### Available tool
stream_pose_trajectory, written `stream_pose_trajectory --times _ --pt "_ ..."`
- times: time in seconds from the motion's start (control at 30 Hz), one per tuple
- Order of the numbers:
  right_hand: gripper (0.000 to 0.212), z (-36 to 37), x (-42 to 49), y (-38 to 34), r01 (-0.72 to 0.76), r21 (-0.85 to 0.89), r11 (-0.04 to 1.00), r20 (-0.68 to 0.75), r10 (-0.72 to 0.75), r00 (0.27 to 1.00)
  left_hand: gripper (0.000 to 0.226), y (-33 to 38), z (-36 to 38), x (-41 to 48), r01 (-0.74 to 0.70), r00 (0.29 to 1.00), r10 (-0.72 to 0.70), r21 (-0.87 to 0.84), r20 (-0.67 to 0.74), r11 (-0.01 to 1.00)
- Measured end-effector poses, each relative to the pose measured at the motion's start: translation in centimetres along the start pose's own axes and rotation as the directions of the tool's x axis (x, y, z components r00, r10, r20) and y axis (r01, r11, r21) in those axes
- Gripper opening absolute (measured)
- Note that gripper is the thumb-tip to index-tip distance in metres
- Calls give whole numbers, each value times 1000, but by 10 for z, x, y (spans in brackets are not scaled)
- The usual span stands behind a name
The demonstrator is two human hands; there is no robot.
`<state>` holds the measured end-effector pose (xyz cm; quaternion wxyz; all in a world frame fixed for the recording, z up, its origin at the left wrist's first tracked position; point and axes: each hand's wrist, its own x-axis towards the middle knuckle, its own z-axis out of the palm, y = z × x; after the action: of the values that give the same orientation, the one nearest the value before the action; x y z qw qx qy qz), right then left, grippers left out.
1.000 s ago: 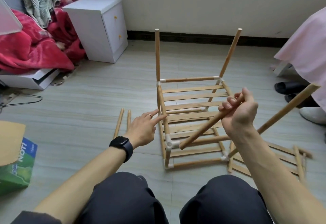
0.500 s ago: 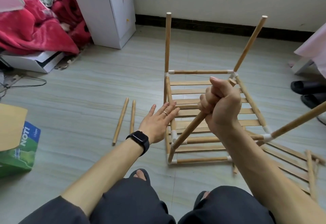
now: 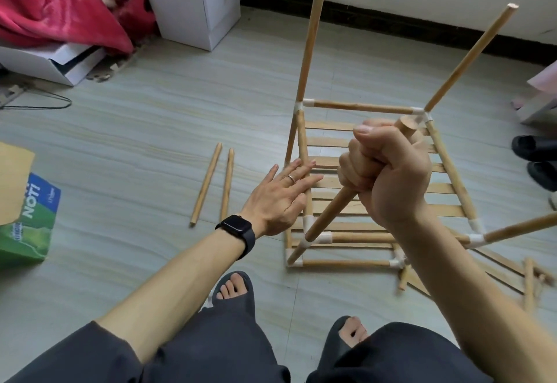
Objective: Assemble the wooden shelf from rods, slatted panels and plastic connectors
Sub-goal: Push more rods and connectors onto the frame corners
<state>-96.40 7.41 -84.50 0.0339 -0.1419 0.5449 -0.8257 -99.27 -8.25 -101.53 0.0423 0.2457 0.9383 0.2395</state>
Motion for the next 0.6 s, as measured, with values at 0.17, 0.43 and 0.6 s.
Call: stream_pose_trajectory --times 0.17,0.43,0.6 --pt "43 11 1 4 -8 -38 999 193 15 981 57 0 10 4 20 997 -16 48 -70 999" --pt "39 -2 -3 0 -34 -34 999 122 38 992 62 -3 21 9 -26 985 32 36 -169 999" --pt "31 10 -18 15 58 -114 992 253 -27 967 57 -9 24 16 -37 985 55 110 -163 993"
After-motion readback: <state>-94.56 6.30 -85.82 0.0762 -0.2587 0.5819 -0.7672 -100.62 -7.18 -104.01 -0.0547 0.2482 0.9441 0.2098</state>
